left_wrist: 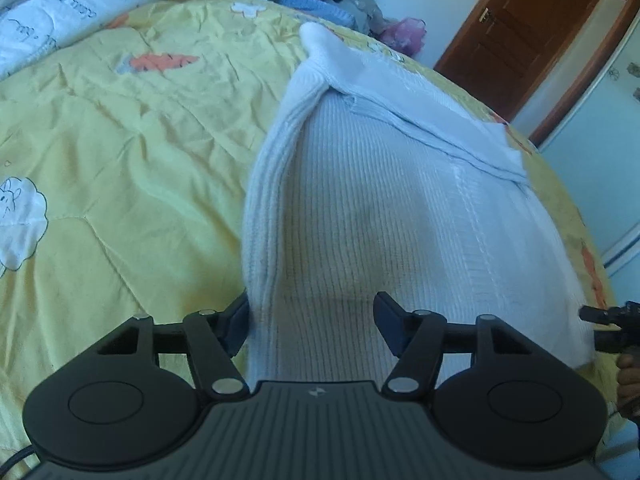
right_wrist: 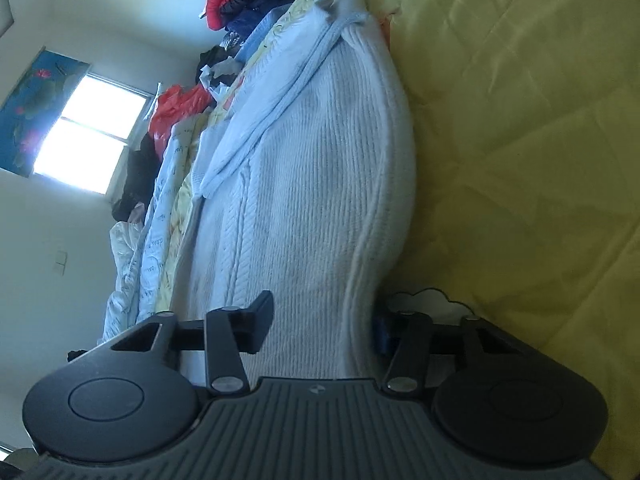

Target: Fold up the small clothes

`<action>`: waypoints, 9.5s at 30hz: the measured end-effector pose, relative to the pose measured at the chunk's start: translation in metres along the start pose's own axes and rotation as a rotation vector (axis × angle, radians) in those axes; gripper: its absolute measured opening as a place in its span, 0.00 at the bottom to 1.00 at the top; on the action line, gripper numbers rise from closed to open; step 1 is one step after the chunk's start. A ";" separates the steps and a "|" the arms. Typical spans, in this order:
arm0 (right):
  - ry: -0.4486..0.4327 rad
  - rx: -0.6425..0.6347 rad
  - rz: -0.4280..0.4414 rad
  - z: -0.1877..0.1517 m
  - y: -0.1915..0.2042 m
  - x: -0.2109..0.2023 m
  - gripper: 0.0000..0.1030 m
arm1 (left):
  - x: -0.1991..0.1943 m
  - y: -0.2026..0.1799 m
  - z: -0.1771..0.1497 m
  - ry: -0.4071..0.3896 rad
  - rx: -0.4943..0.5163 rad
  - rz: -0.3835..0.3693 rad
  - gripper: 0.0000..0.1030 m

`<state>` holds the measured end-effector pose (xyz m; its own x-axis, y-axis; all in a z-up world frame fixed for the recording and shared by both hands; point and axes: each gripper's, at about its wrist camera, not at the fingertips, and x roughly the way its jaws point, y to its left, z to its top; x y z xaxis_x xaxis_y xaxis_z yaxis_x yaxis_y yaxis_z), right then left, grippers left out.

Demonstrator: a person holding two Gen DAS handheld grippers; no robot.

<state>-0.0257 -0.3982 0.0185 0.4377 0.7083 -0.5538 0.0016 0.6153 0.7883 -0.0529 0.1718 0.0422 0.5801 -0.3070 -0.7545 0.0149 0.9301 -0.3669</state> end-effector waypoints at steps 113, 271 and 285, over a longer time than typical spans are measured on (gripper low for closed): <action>-0.446 -0.035 -0.066 0.088 0.037 -0.004 0.26 | 0.033 -0.033 0.119 -0.231 -0.162 -0.028 0.24; -0.380 -0.492 -0.437 0.087 0.066 0.089 0.99 | 0.019 -0.008 -0.011 -0.318 -0.661 0.027 0.79; -0.389 -0.467 -0.399 0.087 0.062 0.084 0.99 | 0.013 -0.050 0.005 -0.348 -0.503 0.293 0.28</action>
<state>0.0897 -0.3305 0.0442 0.7724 0.2784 -0.5709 -0.1185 0.9462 0.3011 -0.0420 0.1227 0.0538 0.7321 0.1048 -0.6730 -0.5148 0.7323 -0.4459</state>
